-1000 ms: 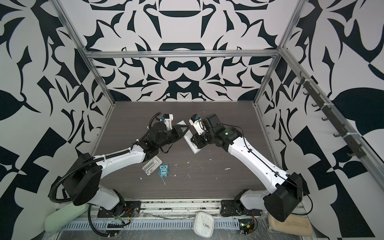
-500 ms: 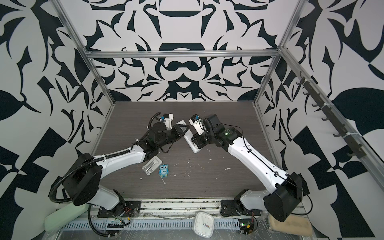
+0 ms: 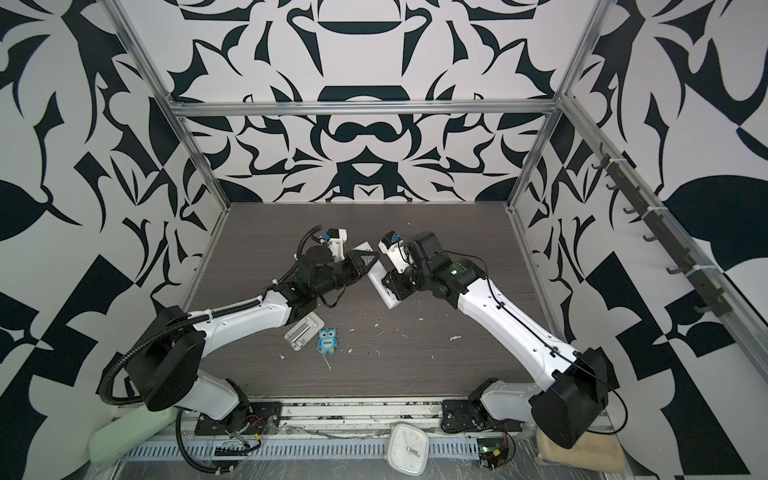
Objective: Load the batteries into the remote control
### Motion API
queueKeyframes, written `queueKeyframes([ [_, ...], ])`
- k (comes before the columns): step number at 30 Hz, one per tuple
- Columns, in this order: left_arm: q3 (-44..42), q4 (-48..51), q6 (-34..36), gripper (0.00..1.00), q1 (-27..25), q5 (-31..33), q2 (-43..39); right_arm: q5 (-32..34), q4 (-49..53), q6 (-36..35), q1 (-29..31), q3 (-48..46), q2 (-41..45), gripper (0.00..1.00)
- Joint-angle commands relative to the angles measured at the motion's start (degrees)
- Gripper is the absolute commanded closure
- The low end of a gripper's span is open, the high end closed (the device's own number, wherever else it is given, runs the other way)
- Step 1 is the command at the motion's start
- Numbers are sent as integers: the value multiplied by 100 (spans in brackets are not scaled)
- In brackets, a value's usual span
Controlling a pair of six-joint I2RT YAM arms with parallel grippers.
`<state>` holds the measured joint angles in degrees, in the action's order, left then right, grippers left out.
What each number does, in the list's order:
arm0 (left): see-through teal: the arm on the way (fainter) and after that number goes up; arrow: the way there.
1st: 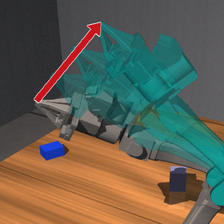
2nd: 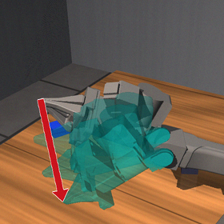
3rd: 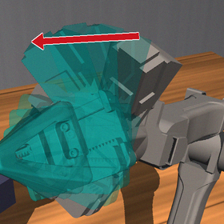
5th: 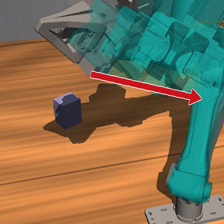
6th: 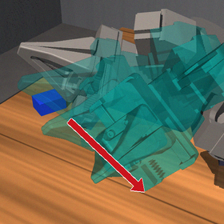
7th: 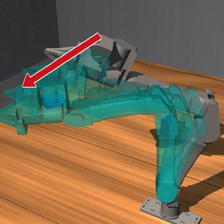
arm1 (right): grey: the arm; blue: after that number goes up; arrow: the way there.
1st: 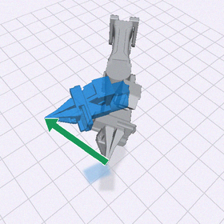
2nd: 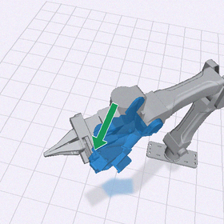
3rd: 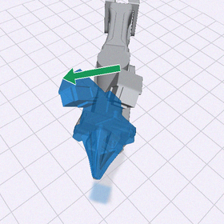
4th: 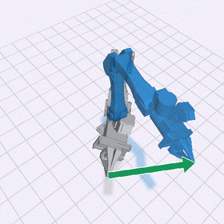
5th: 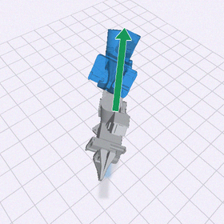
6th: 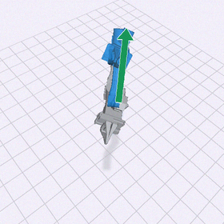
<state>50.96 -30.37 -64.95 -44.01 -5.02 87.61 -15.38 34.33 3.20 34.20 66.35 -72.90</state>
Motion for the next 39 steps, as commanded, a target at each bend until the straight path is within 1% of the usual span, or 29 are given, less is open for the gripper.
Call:
queueKeyframes([
  [1,-55,-514,-126,99,-2,-52,-97,-175,-84,18,-9,-59,135,88],
  [15,-77,-554,-132,98,-3,-98,-109,-216,-163,85,-9,-135,215,72],
  [25,-41,-562,-128,98,-5,-123,-78,-220,-198,121,-7,-148,224,63],
  [29,-34,-552,-128,99,-2,-127,-77,-198,-212,155,-4,-135,228,58],
  [33,-50,-541,-123,98,-2,-131,-86,-159,-166,159,-9,-33,241,52],
  [39,-75,-224,6,99,6,-235,-229,-85,46,148,-7,310,378,47],
])
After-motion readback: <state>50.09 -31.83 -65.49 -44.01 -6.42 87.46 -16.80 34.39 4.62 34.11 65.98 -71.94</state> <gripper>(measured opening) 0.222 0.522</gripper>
